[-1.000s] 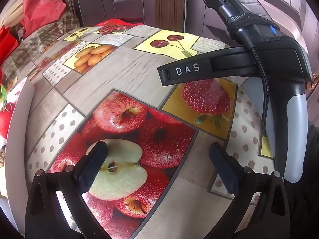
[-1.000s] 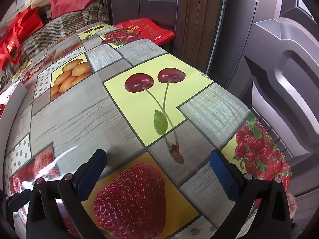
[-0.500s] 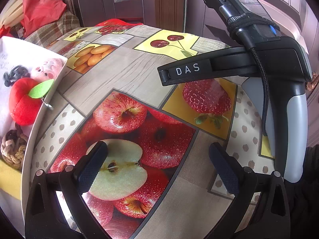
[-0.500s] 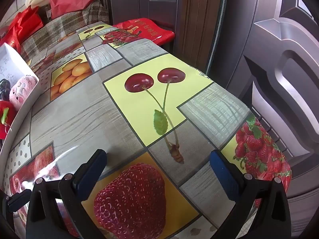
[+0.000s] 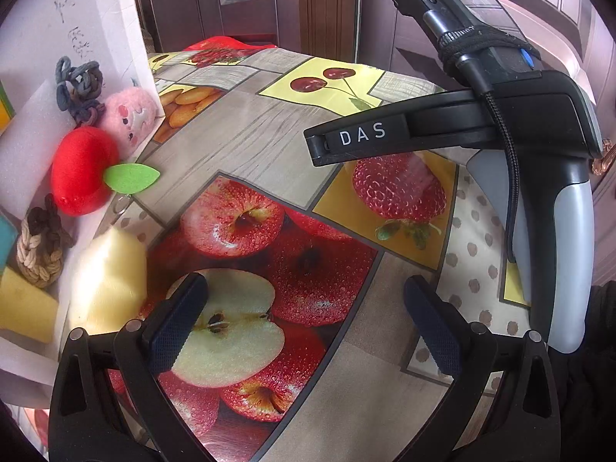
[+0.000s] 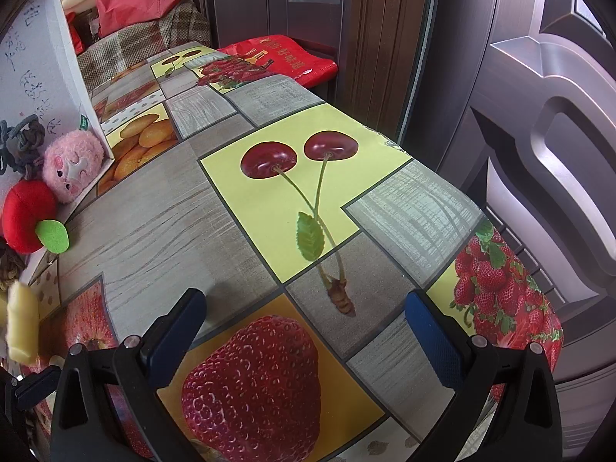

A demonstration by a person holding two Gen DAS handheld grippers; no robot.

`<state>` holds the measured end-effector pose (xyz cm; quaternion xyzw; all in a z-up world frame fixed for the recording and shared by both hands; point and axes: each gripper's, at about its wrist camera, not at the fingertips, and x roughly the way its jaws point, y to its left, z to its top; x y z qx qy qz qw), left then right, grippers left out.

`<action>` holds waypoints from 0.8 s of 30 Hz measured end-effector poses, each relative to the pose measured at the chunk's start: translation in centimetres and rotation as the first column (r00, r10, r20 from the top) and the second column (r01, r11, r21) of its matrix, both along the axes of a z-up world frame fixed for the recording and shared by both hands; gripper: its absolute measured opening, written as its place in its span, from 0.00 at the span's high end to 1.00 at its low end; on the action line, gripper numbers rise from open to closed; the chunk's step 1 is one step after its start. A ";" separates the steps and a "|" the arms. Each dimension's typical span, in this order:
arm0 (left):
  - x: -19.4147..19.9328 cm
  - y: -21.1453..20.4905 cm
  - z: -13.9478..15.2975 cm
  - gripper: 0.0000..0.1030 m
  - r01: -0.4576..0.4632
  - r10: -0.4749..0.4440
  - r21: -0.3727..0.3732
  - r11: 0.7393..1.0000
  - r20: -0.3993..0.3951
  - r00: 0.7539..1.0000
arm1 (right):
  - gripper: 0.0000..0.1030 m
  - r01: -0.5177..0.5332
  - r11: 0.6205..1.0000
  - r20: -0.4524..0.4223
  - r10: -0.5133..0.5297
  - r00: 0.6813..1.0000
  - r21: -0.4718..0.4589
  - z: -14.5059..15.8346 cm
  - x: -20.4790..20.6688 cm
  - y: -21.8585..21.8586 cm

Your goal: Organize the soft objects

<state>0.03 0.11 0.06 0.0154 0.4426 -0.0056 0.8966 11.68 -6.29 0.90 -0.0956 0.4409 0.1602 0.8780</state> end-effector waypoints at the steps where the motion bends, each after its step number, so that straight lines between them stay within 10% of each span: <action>1: 0.0 0.0 0.0 0.01 0.000 0.000 0.000 1.000 0.000 1.000 | 0.00 0.000 1.000 0.000 0.000 1.000 0.000 0.0 0.0 0.0; 24: -0.3 0.1 0.0 0.01 0.001 -0.001 0.000 1.000 0.000 1.000 | 0.00 0.000 1.000 -0.004 0.000 1.000 0.003 0.0 0.1 0.0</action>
